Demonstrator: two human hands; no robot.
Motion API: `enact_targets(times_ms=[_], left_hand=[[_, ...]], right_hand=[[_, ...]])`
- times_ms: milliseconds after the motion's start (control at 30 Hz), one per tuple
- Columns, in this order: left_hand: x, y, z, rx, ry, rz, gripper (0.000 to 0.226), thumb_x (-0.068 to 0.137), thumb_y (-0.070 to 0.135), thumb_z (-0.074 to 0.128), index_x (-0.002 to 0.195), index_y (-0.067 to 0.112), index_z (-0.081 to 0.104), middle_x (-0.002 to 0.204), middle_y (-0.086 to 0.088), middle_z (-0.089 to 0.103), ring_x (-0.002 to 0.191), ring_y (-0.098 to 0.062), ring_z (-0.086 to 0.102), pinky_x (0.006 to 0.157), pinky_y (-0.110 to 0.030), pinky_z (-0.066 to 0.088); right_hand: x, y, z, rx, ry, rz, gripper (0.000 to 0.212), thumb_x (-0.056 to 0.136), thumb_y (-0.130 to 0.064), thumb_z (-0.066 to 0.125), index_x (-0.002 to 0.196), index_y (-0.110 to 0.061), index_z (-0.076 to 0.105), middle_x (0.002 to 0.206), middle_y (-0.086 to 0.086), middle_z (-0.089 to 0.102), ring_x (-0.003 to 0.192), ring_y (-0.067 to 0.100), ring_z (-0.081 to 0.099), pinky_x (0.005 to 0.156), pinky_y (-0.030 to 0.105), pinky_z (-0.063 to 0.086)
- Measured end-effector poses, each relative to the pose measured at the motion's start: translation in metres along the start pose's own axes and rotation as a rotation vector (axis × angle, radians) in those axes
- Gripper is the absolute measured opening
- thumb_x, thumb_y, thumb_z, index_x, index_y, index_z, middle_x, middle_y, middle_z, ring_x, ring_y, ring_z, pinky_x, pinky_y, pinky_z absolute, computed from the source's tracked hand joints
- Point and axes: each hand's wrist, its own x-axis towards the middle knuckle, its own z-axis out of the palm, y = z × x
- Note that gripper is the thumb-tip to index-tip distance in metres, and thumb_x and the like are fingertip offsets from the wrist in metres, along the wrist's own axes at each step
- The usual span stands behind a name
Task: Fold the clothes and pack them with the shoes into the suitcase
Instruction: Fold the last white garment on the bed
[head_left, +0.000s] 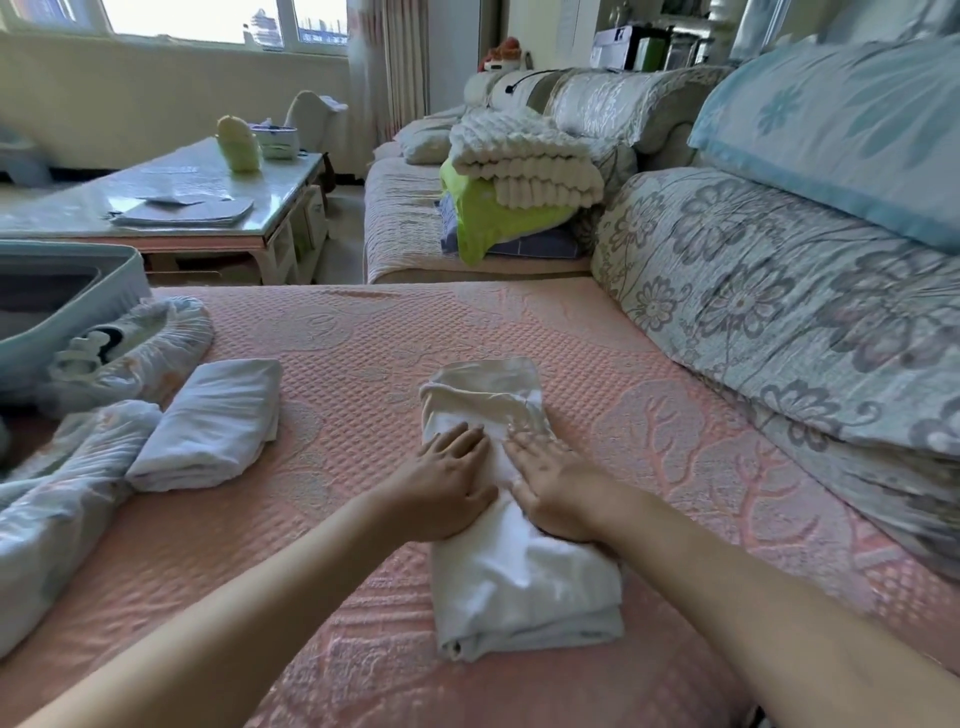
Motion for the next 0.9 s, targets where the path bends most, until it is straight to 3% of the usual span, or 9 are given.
enact_targets(times_ms=[200,367,500,600,633,700,767,833,900], left_hand=[[-0.047,0.025,-0.003,0.04,-0.073,0.074,0.083,0.098,0.065,0.029,0.159,0.017,0.0,0.166,0.0,-0.006,0.151,-0.013,-0.014,0.122,-0.032,-0.008],[-0.075,0.036,0.013,0.134,-0.038,0.118,0.103,0.083,0.084,0.021,0.157,0.019,-0.011,0.163,0.002,-0.017,0.148,-0.013,-0.024,0.121,-0.032,-0.015],[-0.09,0.031,0.023,0.14,0.028,0.174,0.102,0.083,0.087,0.024,0.157,0.024,-0.01,0.161,0.004,-0.018,0.148,-0.015,-0.025,0.124,-0.04,-0.003],[-0.1,0.027,0.029,0.124,0.109,0.277,0.105,0.082,0.087,0.033,0.159,0.023,0.001,0.164,-0.001,-0.007,0.151,-0.017,-0.014,0.124,-0.043,-0.001],[-0.104,0.027,0.031,0.146,0.143,0.31,0.109,0.079,0.087,0.038,0.159,0.021,0.006,0.164,-0.003,-0.002,0.152,-0.019,-0.008,0.124,-0.043,-0.001],[-0.108,0.027,0.032,0.17,0.169,0.336,0.113,0.074,0.083,0.047,0.159,0.018,0.011,0.164,-0.006,0.005,0.152,-0.02,0.001,0.124,-0.041,0.005],[-0.108,0.029,0.024,0.156,0.164,0.346,0.102,0.077,0.07,0.05,0.158,0.016,0.02,0.163,-0.007,0.018,0.152,-0.023,0.014,0.123,-0.039,0.02],[-0.105,0.032,0.014,0.188,0.239,0.42,0.086,0.076,0.057,0.05,0.148,0.011,0.044,0.152,-0.009,0.044,0.141,-0.025,0.041,0.112,-0.035,0.037],[-0.101,0.032,0.009,0.133,0.281,0.475,0.072,0.073,0.046,0.052,0.133,0.008,0.06,0.137,-0.009,0.06,0.127,-0.024,0.057,0.107,-0.032,0.043]], right_hand=[[-0.031,-0.016,0.0,0.106,0.038,0.009,0.062,0.107,-0.033,0.022,0.161,-0.011,-0.001,0.167,0.004,-0.017,0.153,0.015,-0.015,0.126,0.037,-0.003],[-0.059,-0.013,0.028,0.061,0.05,-0.024,0.065,0.107,-0.044,0.019,0.16,-0.022,-0.011,0.163,-0.004,-0.027,0.151,0.015,-0.023,0.124,0.038,-0.009],[-0.074,-0.009,0.037,0.03,0.178,-0.082,0.065,0.105,-0.046,0.019,0.161,-0.023,-0.007,0.164,0.0,-0.027,0.152,0.016,-0.022,0.12,0.031,-0.016],[-0.088,-0.002,0.037,-0.045,0.226,-0.233,0.079,0.091,-0.059,0.005,0.161,-0.022,-0.003,0.164,-0.002,-0.026,0.152,0.016,-0.021,0.12,0.03,-0.014],[-0.092,0.003,0.039,-0.087,0.224,-0.306,0.082,0.091,-0.062,0.008,0.161,-0.021,-0.001,0.165,-0.001,-0.021,0.152,0.016,-0.019,0.123,0.033,-0.009],[-0.1,0.011,0.043,-0.158,0.202,-0.416,0.088,0.092,-0.065,0.027,0.161,-0.019,-0.002,0.166,-0.001,-0.015,0.153,0.014,-0.016,0.126,0.035,-0.003],[-0.104,0.014,0.043,-0.174,0.177,-0.441,0.1,0.087,-0.063,0.046,0.161,-0.019,-0.005,0.167,0.0,-0.016,0.153,0.013,-0.016,0.125,0.032,-0.004],[-0.104,0.012,0.039,-0.159,0.159,-0.433,0.105,0.082,-0.053,0.057,0.161,-0.02,-0.003,0.168,0.001,-0.013,0.154,0.014,-0.011,0.125,0.031,0.0],[-0.103,0.008,0.032,-0.184,0.146,-0.411,0.103,0.082,-0.041,0.062,0.162,-0.022,0.0,0.169,0.002,-0.007,0.155,0.015,-0.003,0.123,0.029,0.006]])
